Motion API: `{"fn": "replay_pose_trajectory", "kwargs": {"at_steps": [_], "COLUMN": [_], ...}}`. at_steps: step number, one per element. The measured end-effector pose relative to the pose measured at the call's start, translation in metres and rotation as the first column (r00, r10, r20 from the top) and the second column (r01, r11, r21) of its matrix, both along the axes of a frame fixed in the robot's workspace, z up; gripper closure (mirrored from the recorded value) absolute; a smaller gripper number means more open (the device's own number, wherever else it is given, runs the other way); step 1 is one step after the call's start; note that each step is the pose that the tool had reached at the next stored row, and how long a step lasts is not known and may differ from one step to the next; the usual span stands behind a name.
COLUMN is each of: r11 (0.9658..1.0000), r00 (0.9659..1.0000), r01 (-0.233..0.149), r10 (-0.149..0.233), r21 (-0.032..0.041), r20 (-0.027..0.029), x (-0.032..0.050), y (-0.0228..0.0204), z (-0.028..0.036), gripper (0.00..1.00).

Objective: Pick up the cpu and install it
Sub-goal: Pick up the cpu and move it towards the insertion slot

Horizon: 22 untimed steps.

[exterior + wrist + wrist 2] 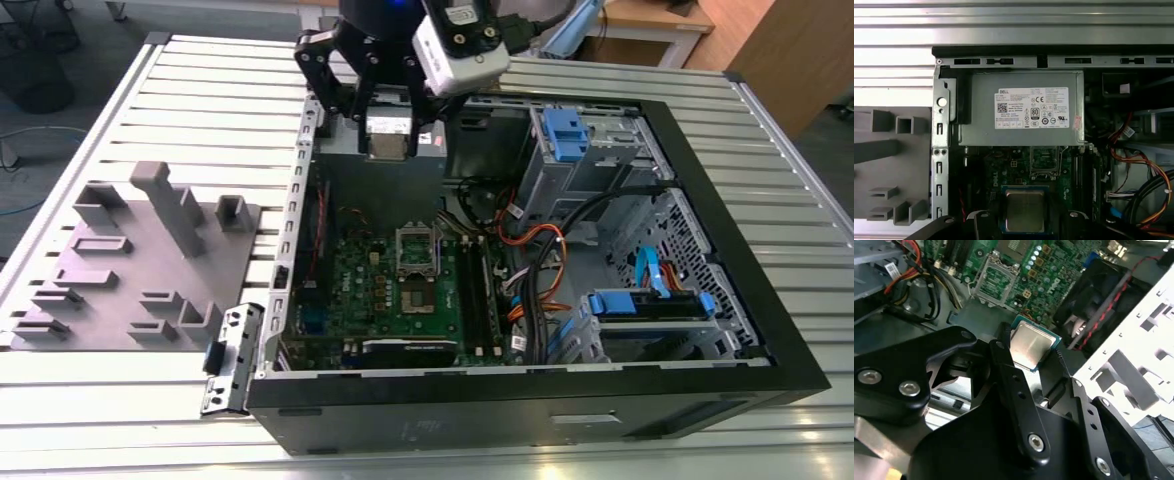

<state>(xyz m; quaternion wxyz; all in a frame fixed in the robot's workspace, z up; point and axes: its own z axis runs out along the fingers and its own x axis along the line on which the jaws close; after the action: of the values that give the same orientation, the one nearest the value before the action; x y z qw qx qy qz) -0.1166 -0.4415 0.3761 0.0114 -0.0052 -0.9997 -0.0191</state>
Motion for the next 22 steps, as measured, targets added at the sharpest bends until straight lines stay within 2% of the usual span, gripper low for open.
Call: {"fn": "replay_pose_trajectory", "kwargs": {"at_steps": [5,7,12,22], "r11": [1.0,1.0,1.0,1.0], "r00": [1.0,1.0,1.0,1.0], "r01": [0.0,0.0,0.0,0.0], "r10": [0.0,0.0,0.0,0.0], "r21": [0.0,0.0001,0.0,0.0], "r20": [0.0,0.0001,0.0,0.0], "x": [0.0144,0.0178,0.0214,0.0217], "y": [0.0,0.0,0.0,0.0], "z": [-0.0014,-0.0024,-0.0074,-0.0083], "gripper": [0.53,0.53,0.53,0.53]}}
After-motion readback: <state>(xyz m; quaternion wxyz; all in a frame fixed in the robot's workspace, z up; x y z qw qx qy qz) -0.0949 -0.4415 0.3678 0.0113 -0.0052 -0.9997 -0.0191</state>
